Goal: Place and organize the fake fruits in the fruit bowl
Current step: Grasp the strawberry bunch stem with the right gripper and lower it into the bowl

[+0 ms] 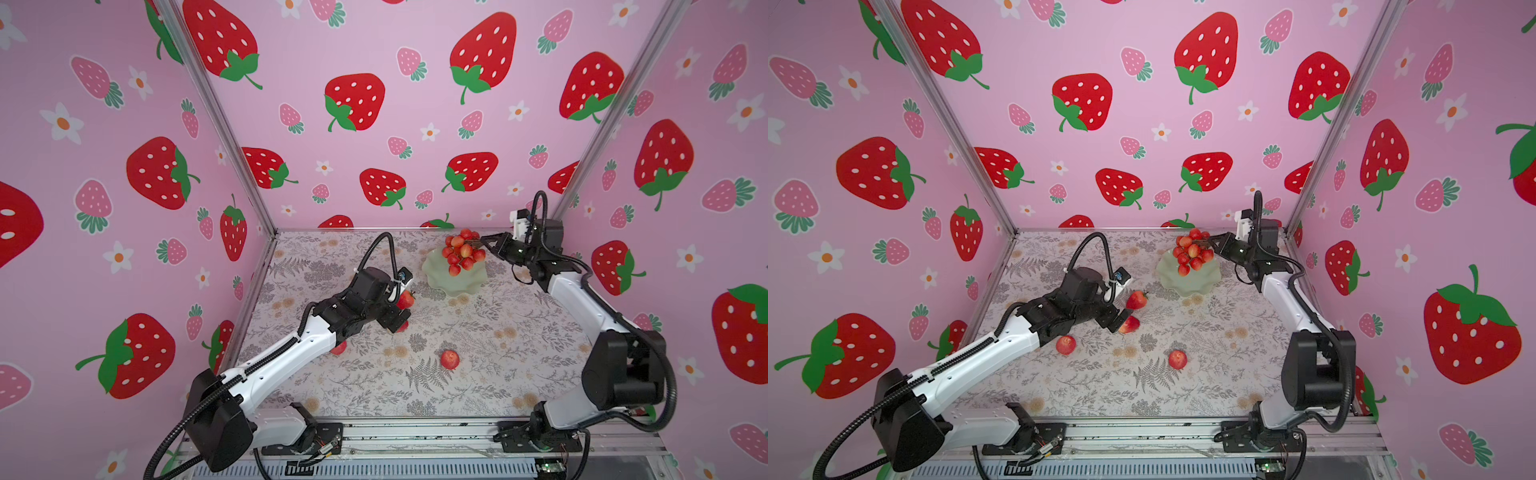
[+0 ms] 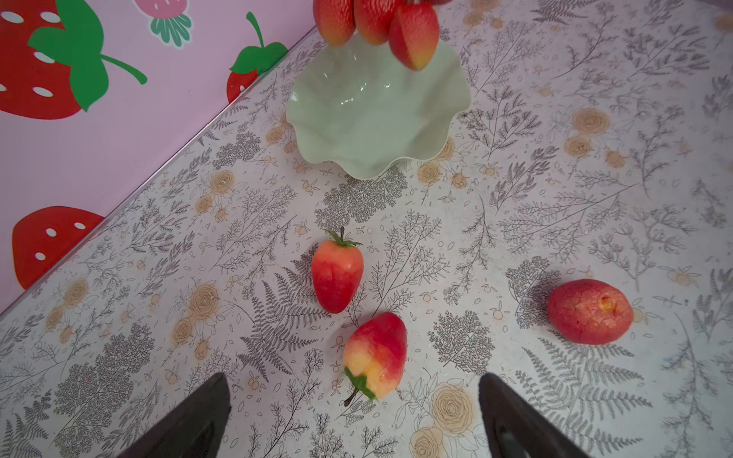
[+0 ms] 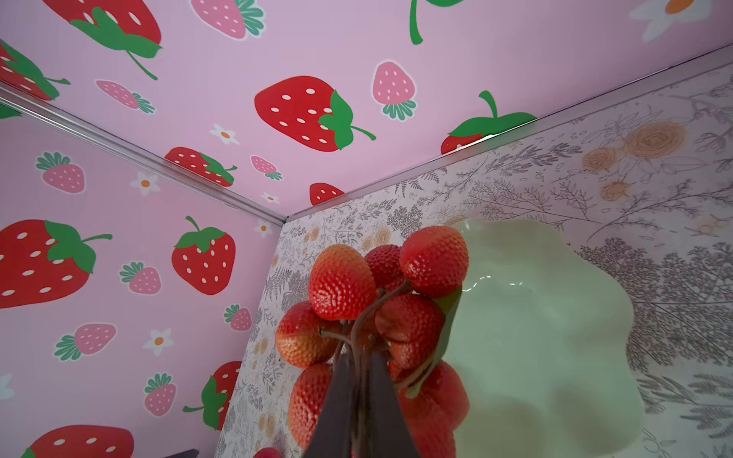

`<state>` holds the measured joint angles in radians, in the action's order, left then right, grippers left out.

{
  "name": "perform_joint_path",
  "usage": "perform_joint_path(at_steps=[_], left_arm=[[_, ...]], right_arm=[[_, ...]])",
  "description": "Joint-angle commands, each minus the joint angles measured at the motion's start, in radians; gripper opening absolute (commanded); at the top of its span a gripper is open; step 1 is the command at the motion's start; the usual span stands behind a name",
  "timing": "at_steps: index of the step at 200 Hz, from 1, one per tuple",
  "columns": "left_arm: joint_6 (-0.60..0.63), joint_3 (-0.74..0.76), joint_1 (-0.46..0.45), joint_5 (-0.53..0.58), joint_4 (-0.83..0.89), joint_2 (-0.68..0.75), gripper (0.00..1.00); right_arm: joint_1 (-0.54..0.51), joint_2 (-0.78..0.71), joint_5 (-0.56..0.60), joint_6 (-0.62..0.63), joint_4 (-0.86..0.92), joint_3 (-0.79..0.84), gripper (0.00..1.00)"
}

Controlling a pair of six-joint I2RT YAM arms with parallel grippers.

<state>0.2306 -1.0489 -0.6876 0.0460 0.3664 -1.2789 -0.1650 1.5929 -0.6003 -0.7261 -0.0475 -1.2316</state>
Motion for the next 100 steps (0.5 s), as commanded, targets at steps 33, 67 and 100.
perform_joint_path(at_steps=[33,67,100], left_arm=[[-0.002,0.0,0.01,0.029,-0.004,-0.008,0.99],[0.004,-0.028,0.01,0.04,0.032,-0.044,0.99],[0.002,-0.032,0.01,0.022,0.041,-0.053,0.99]], right_arm=[[-0.034,0.167,-0.025,-0.05,-0.254,0.004,0.0],[-0.034,0.221,0.006,-0.031,-0.235,0.027,0.0],[-0.029,0.263,0.035,0.032,-0.177,0.031,0.0]])
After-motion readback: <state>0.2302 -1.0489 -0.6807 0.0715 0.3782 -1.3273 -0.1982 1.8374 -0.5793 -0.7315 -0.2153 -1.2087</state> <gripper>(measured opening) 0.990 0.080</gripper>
